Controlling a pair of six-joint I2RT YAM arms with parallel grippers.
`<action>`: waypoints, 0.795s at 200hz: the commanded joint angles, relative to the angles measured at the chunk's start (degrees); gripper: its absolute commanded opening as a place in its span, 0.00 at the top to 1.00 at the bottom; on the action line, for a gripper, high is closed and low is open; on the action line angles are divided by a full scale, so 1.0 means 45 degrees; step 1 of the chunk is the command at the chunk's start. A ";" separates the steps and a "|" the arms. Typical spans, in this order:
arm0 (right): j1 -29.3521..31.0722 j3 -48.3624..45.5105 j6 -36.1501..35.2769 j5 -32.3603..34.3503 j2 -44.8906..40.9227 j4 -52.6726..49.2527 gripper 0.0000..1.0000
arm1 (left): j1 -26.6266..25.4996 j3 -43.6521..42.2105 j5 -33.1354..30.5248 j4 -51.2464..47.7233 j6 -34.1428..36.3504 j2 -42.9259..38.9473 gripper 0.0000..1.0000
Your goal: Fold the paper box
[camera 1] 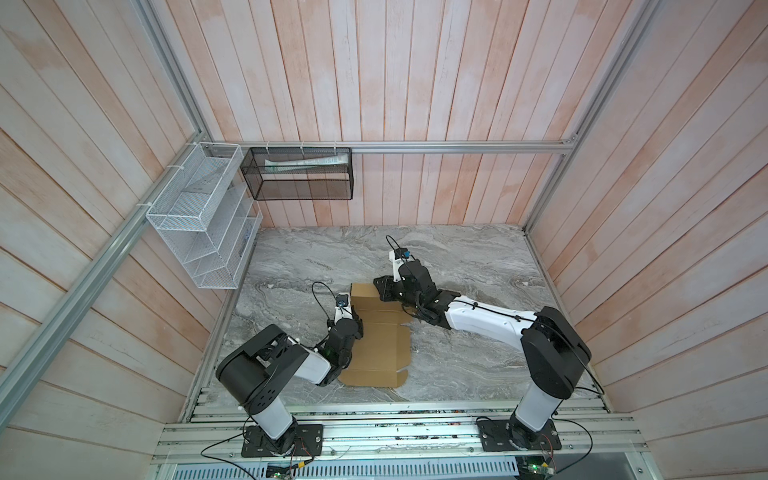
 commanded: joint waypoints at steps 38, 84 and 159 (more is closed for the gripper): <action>0.0043 0.0027 -0.0003 0.0027 0.0472 -0.1392 0.81 | 0.0246 -0.0277 -0.0621 0.0525 0.0316 -0.1099 0.69; 0.0088 0.0158 -0.0022 0.0005 0.0547 -0.1468 0.81 | 0.0382 -0.0148 -0.0697 0.0842 0.0586 -0.0874 0.73; 0.0111 0.0395 -0.0079 -0.0038 0.0765 -0.1590 0.82 | 0.0402 -0.0252 -0.0685 0.0909 0.0233 -0.0614 0.95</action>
